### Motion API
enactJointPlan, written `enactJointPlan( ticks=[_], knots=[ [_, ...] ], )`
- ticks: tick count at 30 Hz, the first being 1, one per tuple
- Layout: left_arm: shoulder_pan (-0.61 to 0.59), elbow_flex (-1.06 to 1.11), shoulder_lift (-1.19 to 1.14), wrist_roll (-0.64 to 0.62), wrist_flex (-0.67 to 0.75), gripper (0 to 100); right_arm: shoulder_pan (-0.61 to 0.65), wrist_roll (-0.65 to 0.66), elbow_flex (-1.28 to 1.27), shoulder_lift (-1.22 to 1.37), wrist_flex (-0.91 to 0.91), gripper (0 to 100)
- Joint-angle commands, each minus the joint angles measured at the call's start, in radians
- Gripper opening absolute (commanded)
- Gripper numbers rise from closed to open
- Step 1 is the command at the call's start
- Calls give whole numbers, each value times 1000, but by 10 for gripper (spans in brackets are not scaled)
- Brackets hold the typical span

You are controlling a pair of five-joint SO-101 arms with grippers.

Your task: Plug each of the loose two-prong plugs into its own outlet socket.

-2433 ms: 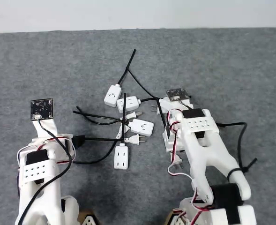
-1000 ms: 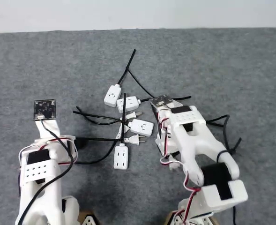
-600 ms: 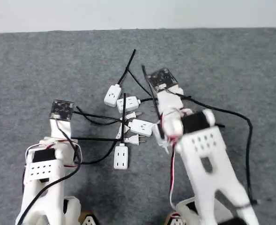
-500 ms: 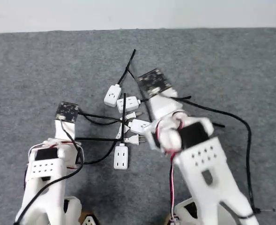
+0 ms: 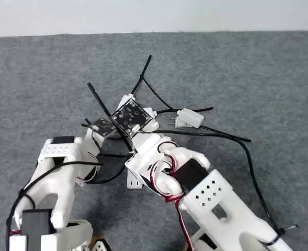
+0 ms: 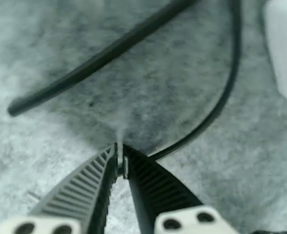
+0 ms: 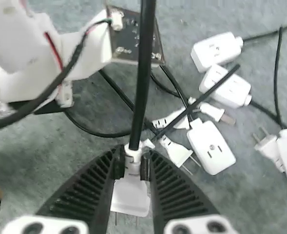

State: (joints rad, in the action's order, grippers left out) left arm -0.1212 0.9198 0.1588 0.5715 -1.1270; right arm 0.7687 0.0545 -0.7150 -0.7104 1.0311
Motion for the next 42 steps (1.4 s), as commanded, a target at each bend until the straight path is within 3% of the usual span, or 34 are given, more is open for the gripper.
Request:
enactJointPlan(
  ticks=[1,10,18,26,32,36,42],
  knots=[
    [58,58,103,43,12,12,16,-44,-32,-18,-82,8],
    [72,236,390,72,63,13,51,-101,-87,79,-183,8],
    [100,259,404,95,58,13,59,-124,-87,116,-236,8],
    [100,260,405,94,61,13,-56,-213,-72,125,-237,8],
    [94,252,405,87,61,13,-53,-235,-78,114,-234,8],
    [94,239,396,17,84,14,-48,-233,-78,82,-209,8],
    [100,240,396,17,83,15,18,-233,-81,53,-194,8]
  ],
)
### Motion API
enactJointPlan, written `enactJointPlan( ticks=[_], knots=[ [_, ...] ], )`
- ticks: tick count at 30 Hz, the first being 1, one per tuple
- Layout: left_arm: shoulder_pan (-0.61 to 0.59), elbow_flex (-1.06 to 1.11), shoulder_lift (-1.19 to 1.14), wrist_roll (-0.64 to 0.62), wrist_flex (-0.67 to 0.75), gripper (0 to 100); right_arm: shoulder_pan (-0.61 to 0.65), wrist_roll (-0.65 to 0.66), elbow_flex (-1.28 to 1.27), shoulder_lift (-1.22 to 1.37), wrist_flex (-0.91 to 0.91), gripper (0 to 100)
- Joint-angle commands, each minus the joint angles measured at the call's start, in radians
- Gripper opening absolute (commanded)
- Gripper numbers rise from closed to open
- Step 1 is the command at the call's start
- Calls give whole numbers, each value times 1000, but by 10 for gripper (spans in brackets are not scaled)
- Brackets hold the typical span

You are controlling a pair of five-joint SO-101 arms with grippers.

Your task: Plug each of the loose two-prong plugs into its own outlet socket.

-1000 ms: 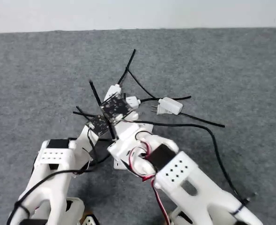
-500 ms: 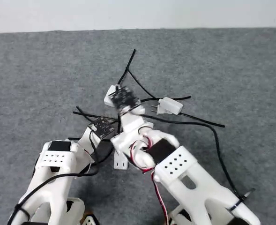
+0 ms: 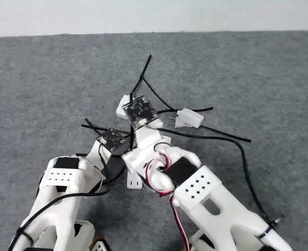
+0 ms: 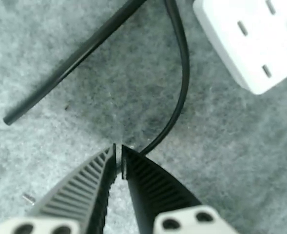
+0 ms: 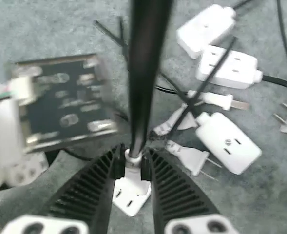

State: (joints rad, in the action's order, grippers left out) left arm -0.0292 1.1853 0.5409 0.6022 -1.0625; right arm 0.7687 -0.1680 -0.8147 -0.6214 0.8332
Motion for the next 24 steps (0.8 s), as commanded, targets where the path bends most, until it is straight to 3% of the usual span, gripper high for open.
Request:
enactJointPlan(
  ticks=[1,15,24],
  knots=[
    [8,-25,14,-14,18,15,21,-11,18,-25,4,8],
    [44,5,34,100,-31,13,22,-11,23,25,-2,8],
    [37,117,290,75,-21,13,-2,-17,-25,31,-70,8]
  ],
)
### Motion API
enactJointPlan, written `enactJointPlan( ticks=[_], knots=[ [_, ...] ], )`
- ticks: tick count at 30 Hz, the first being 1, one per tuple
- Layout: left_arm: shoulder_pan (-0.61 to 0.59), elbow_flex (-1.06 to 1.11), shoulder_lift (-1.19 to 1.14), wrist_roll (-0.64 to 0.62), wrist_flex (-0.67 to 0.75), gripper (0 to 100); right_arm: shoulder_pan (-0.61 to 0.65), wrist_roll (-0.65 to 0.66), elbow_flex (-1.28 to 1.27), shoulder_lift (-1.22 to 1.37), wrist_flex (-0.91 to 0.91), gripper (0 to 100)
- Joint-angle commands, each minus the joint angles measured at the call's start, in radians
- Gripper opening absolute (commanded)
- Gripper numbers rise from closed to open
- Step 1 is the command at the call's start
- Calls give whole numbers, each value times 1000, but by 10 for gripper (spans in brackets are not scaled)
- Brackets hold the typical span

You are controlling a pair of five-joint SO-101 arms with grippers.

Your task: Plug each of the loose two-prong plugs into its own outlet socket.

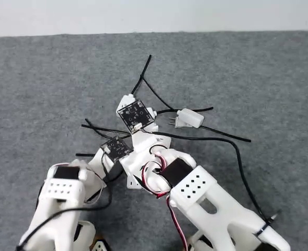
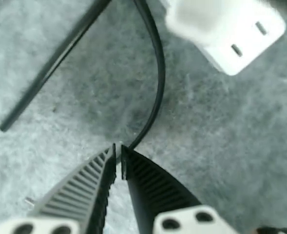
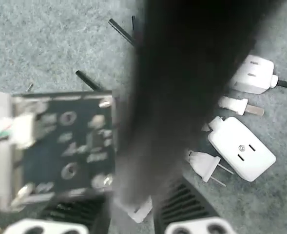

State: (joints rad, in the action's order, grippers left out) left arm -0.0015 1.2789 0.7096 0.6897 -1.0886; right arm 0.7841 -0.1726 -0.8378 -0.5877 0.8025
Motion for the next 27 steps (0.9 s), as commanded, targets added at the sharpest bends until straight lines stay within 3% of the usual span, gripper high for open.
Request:
enactJointPlan(
  ticks=[1,10,27],
  knots=[
    [-3,36,150,-41,18,13,-18,-12,-12,-2,-44,8],
    [-72,61,247,-126,60,15,-107,-46,-72,-2,-90,8],
    [-74,61,247,-127,74,16,-76,-172,-89,-4,-91,8]
  ],
)
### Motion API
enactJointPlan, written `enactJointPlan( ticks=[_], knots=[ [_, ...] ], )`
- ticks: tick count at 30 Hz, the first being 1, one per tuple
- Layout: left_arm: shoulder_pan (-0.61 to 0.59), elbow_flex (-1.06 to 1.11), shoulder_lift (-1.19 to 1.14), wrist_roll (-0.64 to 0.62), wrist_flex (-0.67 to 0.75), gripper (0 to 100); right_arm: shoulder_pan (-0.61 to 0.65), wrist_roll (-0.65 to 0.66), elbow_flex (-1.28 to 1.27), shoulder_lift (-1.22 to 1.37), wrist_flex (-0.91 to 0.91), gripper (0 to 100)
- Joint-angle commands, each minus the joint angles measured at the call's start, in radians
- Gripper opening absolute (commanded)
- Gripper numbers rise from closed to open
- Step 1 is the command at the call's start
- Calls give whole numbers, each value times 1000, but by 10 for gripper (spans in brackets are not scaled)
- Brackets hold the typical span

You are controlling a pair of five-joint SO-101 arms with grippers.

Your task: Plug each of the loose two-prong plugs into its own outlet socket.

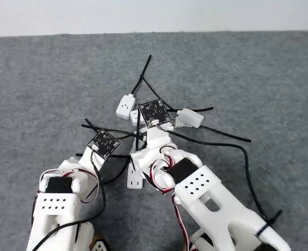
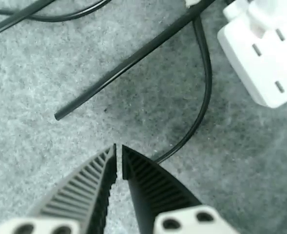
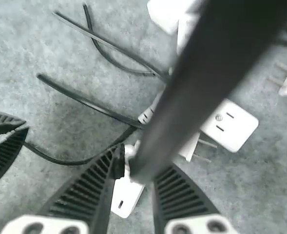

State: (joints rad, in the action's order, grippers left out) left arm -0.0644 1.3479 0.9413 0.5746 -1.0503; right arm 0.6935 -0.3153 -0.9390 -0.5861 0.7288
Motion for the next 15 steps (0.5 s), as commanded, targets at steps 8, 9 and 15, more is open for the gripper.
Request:
enactJointPlan(
  ticks=[8,9,15],
  knots=[
    [-11,-8,15,-12,35,16,31,-29,-15,-4,-24,8],
    [-11,-8,15,-12,35,16,36,-28,-18,-4,-24,8],
    [-11,-8,15,-12,37,16,30,9,-77,18,-82,8]
  ],
)
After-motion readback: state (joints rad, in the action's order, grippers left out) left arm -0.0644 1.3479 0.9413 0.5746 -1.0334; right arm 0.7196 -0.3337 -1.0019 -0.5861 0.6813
